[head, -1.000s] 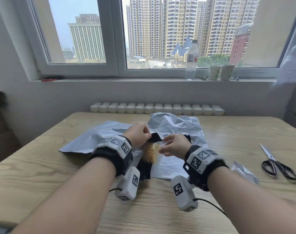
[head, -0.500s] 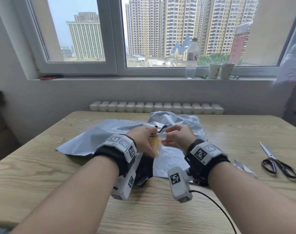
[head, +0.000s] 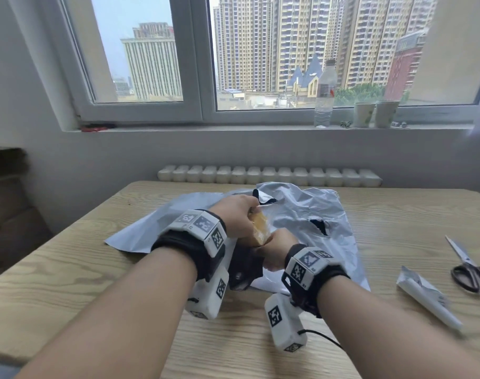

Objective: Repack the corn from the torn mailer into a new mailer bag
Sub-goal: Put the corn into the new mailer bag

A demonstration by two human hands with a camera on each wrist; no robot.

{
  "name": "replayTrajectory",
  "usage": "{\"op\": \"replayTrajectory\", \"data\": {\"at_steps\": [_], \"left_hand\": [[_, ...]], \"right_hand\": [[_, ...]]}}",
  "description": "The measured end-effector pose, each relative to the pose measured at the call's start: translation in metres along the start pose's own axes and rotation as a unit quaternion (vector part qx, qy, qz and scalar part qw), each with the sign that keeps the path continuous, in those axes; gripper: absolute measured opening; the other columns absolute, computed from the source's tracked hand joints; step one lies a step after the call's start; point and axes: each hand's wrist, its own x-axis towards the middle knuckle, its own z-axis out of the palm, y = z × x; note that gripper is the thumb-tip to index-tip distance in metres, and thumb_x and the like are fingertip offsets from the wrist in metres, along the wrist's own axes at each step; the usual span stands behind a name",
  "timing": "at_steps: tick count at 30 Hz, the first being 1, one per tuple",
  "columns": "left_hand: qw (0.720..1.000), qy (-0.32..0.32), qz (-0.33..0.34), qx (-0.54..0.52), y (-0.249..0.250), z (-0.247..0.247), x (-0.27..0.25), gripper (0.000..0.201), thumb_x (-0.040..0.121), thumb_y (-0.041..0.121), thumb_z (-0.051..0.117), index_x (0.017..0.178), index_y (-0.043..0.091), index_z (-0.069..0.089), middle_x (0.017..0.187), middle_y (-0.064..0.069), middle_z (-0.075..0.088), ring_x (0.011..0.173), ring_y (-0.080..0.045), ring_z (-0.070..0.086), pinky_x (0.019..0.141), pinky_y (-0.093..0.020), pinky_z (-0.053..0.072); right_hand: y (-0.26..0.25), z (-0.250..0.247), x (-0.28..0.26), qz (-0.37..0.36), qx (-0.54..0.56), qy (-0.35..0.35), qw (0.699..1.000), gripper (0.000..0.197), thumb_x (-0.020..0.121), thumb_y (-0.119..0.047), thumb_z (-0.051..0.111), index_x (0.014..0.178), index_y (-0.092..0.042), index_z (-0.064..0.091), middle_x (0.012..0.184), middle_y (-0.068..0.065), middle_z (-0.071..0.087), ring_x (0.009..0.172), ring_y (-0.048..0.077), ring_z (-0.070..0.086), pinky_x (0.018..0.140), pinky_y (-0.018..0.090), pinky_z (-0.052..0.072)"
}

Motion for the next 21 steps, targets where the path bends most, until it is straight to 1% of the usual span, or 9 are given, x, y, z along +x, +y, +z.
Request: {"op": "replayTrajectory", "data": {"at_steps": [4, 7, 10, 12, 14, 16, 17, 19, 21], "left_hand": [[0.999, -0.008, 0.003, 0.052, 0.001, -0.004, 0.0, 0.025, 0.082, 0.017, 0.056, 0.107, 0.017, 0.06, 0.109, -0.003, 0.062, 0.098, -0.023, 0.057, 0.078, -0.028, 0.045], [0.992, -0.014, -0.007, 0.126, -0.005, -0.005, 0.001, 0.033, 0.081, 0.021, 0.059, 0.114, 0.021, 0.058, 0.119, -0.001, 0.059, 0.109, -0.022, 0.056, 0.09, -0.035, 0.049], [0.978, -0.065, -0.034, 0.193, -0.011, 0.006, 0.003, 0.044, 0.076, 0.026, 0.067, 0.12, 0.023, 0.059, 0.122, -0.002, 0.057, 0.112, -0.021, 0.057, 0.091, -0.036, 0.051], [0.975, -0.096, -0.054, 0.195, -0.009, 0.018, 0.003, 0.048, 0.068, 0.033, 0.07, 0.113, 0.02, 0.063, 0.115, -0.002, 0.059, 0.105, -0.022, 0.06, 0.088, -0.036, 0.054], [0.977, -0.097, -0.059, 0.182, -0.006, 0.023, 0.001, 0.037, 0.063, 0.037, 0.067, 0.096, 0.019, 0.066, 0.103, -0.001, 0.063, 0.094, -0.021, 0.061, 0.082, -0.036, 0.056], [0.981, -0.082, -0.051, 0.168, -0.006, 0.022, -0.001, 0.026, 0.067, 0.032, 0.065, 0.089, 0.019, 0.066, 0.1, 0.0, 0.064, 0.093, -0.02, 0.062, 0.08, -0.035, 0.056], [0.984, -0.071, -0.041, 0.159, -0.008, 0.022, -0.001, 0.025, 0.07, 0.028, 0.064, 0.094, 0.02, 0.067, 0.102, 0.001, 0.064, 0.097, -0.02, 0.061, 0.082, -0.035, 0.055], [0.99, -0.056, -0.019, 0.127, -0.009, 0.024, -0.002, 0.041, 0.078, 0.023, 0.062, 0.119, 0.025, 0.06, 0.111, 0.0, 0.063, 0.105, -0.021, 0.059, 0.088, -0.034, 0.052], [0.993, -0.07, -0.013, 0.094, -0.008, 0.027, -0.004, 0.067, 0.083, 0.018, 0.062, 0.143, 0.032, 0.035, 0.118, -0.004, 0.058, 0.109, -0.023, 0.057, 0.09, -0.033, 0.049]], "right_hand": [[0.011, -0.006, 0.007, 0.045, -0.019, -0.015, 0.999, 0.021, 0.076, -0.017, 0.075, 0.065, -0.013, 0.057, 0.08, 0.01, 0.067, 0.066, 0.023, 0.056, 0.056, 0.028, 0.046], [0.02, -0.013, 0.009, 0.078, -0.018, -0.022, 0.997, 0.027, 0.08, -0.02, 0.073, 0.063, -0.013, 0.053, 0.067, 0.007, 0.057, 0.059, 0.021, 0.054, 0.052, 0.027, 0.045], [0.021, -0.016, 0.002, 0.108, 0.048, -0.055, 0.991, 0.023, 0.085, -0.011, 0.065, 0.066, -0.01, 0.053, 0.057, 0.004, 0.057, 0.04, 0.01, 0.055, 0.039, 0.019, 0.046], [0.019, -0.016, -0.003, 0.117, 0.078, -0.071, 0.987, 0.027, 0.084, -0.017, 0.069, 0.065, -0.006, 0.053, 0.047, 0.005, 0.054, 0.034, 0.01, 0.049, 0.033, 0.017, 0.041], [0.018, -0.015, -0.001, 0.116, 0.107, -0.053, 0.986, 0.034, 0.082, -0.026, 0.073, 0.069, -0.002, 0.053, 0.053, 0.008, 0.053, 0.037, 0.012, 0.048, 0.032, 0.015, 0.04], [0.02, -0.014, 0.006, 0.116, 0.121, -0.025, 0.986, 0.035, 0.084, -0.026, 0.071, 0.069, -0.002, 0.051, 0.053, 0.01, 0.05, 0.033, 0.013, 0.046, 0.032, 0.016, 0.039], [0.019, -0.014, 0.007, 0.115, 0.115, -0.008, 0.987, 0.033, 0.087, -0.022, 0.068, 0.068, -0.001, 0.05, 0.053, 0.011, 0.051, 0.029, 0.014, 0.048, 0.031, 0.018, 0.04], [0.018, -0.012, 0.006, 0.115, 0.109, 0.0, 0.987, 0.029, 0.091, -0.014, 0.06, 0.068, 0.0, 0.049, 0.056, 0.013, 0.054, 0.025, 0.014, 0.051, 0.029, 0.02, 0.042], [0.017, -0.012, 0.005, 0.115, 0.117, -0.007, 0.986, 0.028, 0.094, -0.013, 0.057, 0.07, -0.001, 0.049, 0.056, 0.014, 0.057, 0.024, 0.013, 0.051, 0.027, 0.019, 0.041]]}}
